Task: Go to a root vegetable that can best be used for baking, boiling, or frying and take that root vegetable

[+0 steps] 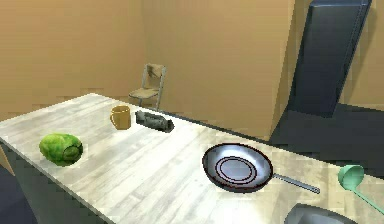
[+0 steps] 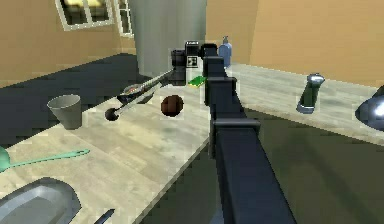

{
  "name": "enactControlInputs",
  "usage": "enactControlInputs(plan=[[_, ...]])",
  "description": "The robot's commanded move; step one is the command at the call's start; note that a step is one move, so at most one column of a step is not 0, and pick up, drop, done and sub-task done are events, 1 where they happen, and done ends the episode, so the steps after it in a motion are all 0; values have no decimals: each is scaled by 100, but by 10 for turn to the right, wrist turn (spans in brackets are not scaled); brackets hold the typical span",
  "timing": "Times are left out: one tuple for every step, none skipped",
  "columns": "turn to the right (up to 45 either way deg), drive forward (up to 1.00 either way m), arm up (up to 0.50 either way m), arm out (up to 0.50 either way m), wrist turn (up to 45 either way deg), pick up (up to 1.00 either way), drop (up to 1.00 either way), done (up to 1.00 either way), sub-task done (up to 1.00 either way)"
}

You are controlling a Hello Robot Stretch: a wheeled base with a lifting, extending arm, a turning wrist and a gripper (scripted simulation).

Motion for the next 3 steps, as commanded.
enactControlInputs(plan=[[0, 0, 0, 0, 450, 0, 0, 0, 0], [0, 0, 0, 0, 240, 0, 0, 0, 0], [0, 0, -12, 0, 0, 0, 0, 0, 0]])
